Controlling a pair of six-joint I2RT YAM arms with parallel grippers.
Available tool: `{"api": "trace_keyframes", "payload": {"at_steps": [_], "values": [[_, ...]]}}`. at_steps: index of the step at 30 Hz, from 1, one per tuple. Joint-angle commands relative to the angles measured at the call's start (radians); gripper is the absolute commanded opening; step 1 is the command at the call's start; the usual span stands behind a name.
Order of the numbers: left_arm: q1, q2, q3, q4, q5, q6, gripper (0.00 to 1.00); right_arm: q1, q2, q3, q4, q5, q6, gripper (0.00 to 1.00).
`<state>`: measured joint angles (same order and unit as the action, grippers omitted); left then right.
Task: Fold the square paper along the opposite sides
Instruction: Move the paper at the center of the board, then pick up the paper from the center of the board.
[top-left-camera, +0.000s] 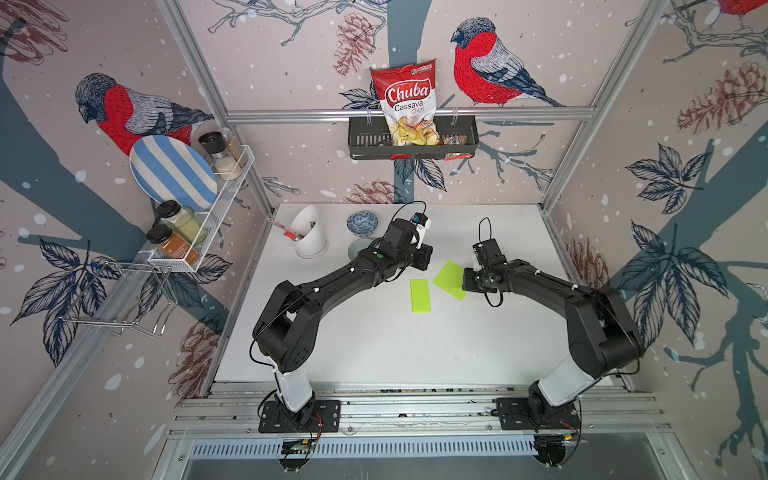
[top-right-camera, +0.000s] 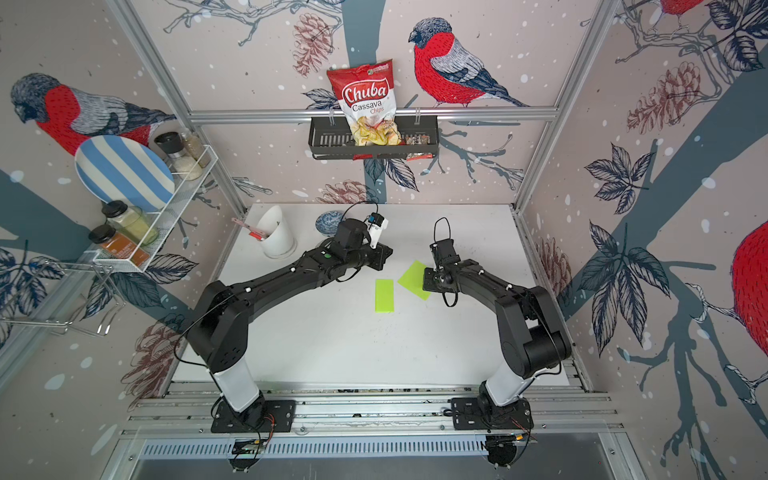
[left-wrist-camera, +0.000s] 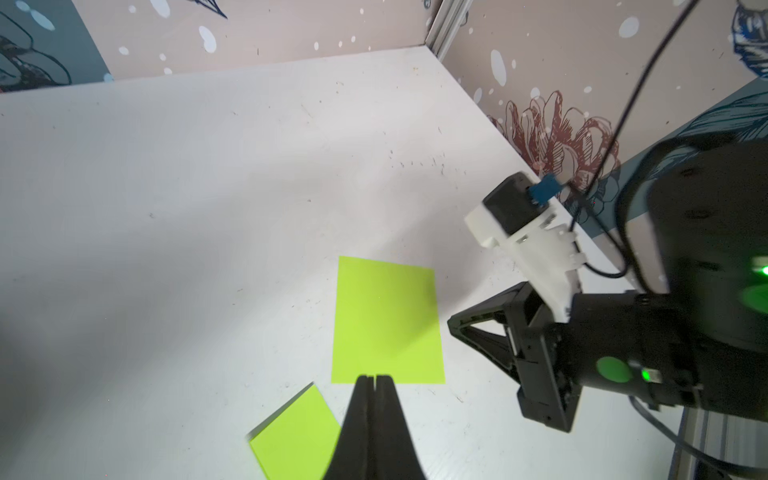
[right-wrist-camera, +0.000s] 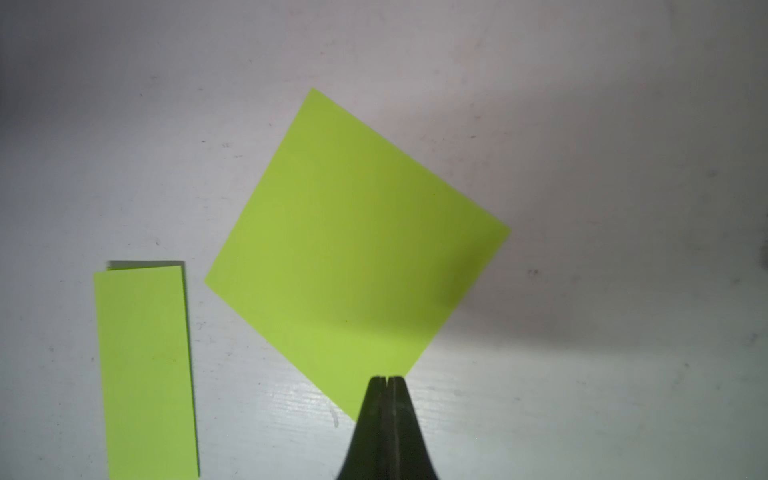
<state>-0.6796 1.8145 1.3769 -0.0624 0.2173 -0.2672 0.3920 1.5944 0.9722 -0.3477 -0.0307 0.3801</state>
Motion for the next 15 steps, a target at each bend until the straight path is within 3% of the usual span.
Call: {"api": "trace_keyframes", "payload": {"at_steps": [1,3,6,10,15], "values": [[-0.005,0.054,0.068,-0.077,0.006,-0.012,0.00,-0.003,-0.082,-0.002,-0.012,0.040,0.036,0.02],[-0.004,0.111,0.131,-0.132,0.014,-0.010,0.00,-0.020,-0.135,-0.015,-0.011,0.032,0.053,0.26],[-0.005,0.210,0.250,-0.230,0.049,-0.001,0.00,-0.067,-0.185,-0.057,0.008,-0.024,0.081,0.41],[-0.005,0.320,0.366,-0.316,0.111,0.022,0.00,-0.135,-0.196,-0.122,0.069,-0.111,0.143,0.44],[-0.005,0.403,0.443,-0.366,0.166,0.054,0.00,-0.158,-0.131,-0.126,0.093,-0.128,0.202,0.45]]}}
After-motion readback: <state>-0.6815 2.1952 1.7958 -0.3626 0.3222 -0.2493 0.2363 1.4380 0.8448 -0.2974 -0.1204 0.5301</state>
